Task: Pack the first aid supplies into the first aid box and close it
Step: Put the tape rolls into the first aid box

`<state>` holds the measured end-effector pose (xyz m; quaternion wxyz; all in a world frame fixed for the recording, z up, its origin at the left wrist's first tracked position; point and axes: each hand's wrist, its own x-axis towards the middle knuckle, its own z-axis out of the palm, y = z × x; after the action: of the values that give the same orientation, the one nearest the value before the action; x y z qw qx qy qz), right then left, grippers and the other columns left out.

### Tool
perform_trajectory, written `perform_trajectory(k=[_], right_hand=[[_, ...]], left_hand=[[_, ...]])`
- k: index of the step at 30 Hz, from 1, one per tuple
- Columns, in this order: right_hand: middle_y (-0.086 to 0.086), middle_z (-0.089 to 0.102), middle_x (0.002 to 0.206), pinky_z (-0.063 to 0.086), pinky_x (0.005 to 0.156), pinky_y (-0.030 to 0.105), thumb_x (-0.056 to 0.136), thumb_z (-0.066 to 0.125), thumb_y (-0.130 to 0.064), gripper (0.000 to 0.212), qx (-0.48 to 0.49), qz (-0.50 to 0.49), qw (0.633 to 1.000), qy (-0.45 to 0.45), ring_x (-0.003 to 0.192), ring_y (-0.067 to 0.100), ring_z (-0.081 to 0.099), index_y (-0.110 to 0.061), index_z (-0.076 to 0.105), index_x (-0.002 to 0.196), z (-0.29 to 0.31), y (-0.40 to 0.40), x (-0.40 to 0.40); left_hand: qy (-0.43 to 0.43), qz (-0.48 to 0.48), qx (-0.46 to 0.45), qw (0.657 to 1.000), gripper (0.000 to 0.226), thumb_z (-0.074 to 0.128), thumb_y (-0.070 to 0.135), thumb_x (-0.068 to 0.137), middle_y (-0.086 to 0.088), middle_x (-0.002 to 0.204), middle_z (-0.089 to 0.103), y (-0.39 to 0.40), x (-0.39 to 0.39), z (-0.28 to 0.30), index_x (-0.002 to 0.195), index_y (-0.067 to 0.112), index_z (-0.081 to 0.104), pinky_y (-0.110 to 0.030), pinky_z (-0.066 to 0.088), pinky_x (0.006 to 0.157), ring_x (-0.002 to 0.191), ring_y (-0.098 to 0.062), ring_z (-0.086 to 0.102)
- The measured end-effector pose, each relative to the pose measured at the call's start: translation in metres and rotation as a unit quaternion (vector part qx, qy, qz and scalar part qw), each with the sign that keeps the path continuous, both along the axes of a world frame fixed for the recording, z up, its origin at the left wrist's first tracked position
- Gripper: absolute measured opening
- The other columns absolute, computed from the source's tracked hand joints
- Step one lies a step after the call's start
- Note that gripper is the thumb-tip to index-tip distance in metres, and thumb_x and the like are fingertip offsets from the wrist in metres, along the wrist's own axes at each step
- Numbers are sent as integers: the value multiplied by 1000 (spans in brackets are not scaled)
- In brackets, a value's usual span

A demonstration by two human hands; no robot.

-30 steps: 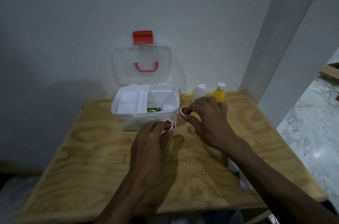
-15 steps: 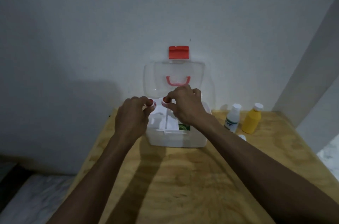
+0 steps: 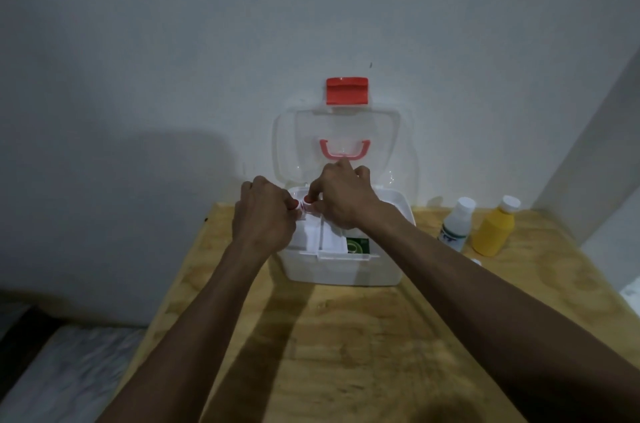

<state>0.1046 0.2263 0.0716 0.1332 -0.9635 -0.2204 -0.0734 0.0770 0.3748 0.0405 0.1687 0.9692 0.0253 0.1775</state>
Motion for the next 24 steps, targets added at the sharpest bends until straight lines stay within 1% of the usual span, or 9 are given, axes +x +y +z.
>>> perform_trajectory(k=[2, 5, 9, 11, 14, 16, 18, 21, 24], right_hand=[[4, 60, 119, 29, 100, 49, 90, 66, -35, 23, -4, 0, 1000, 8, 121, 27, 41, -24, 75, 109, 0, 0, 0], [4, 59, 120, 29, 100, 48, 91, 65, -35, 24, -6, 0, 1000, 15, 120, 27, 41, -23, 74, 110, 1, -1, -1], [3, 61, 118, 30, 98, 45, 91, 66, -33, 23, 14, -4, 1000, 11, 117, 26, 44, -24, 74, 110, 1, -2, -3], [3, 63, 115, 32, 96, 44, 90, 68, -30, 21, 28, -6, 1000, 5, 112, 25, 46, -25, 74, 109, 0, -2, -4], [3, 66, 115, 32, 97, 44, 90, 69, -25, 21, 45, -13, 999, -5, 109, 25, 51, -25, 73, 110, 1, -7, -9], [3, 64, 117, 32, 99, 44, 91, 69, -24, 22, 50, -16, 999, -7, 113, 25, 50, -24, 71, 113, 4, -13, -14], [4, 64, 119, 33, 100, 45, 91, 67, -24, 23, 65, -17, 998, -10, 116, 25, 51, -23, 70, 114, 10, -23, -22], [2, 66, 120, 40, 99, 45, 93, 64, -26, 22, 99, -27, 994, -25, 114, 23, 56, -24, 71, 113, 20, -42, -42], [0, 69, 116, 44, 97, 41, 94, 62, -27, 22, 158, -37, 986, -28, 107, 19, 60, -21, 71, 113, 29, -72, -70]], left_hand=[[20, -3, -9, 1000, 17, 75, 34, 82, -7, 103, 71, 1, 4, -1, 96, 25, 79, -42, 53, 87, 89, -24, 63], [35, -4, -18, 999, 20, 74, 33, 83, -7, 106, 72, 1, 5, 0, 100, 23, 78, -42, 55, 87, 89, -24, 64], [31, -6, -56, 998, 19, 75, 28, 83, -5, 105, 74, 1, -2, 0, 102, 23, 77, -40, 58, 77, 87, -21, 63], [21, -9, -70, 997, 20, 76, 27, 83, -5, 105, 74, -1, -7, 2, 102, 21, 77, -33, 56, 73, 84, -17, 64], [11, -13, -89, 996, 24, 77, 26, 82, -4, 109, 74, -4, -19, 9, 105, 19, 77, -22, 44, 67, 75, -10, 63], [3, -12, -93, 996, 26, 76, 28, 82, -4, 110, 74, -6, -27, 14, 106, 19, 77, -19, 41, 68, 77, -9, 63], [-13, -15, -94, 995, 27, 75, 30, 83, -4, 110, 74, -12, -38, 20, 106, 17, 76, -21, 41, 69, 78, -7, 60], [-44, -21, -114, 992, 27, 72, 27, 86, -7, 113, 72, -29, -58, 31, 108, 12, 75, -23, 39, 71, 80, -6, 53], [-80, -41, -156, 984, 27, 71, 28, 86, -8, 116, 70, -53, -80, 35, 109, 14, 74, -28, 48, 80, 90, -13, 59]])
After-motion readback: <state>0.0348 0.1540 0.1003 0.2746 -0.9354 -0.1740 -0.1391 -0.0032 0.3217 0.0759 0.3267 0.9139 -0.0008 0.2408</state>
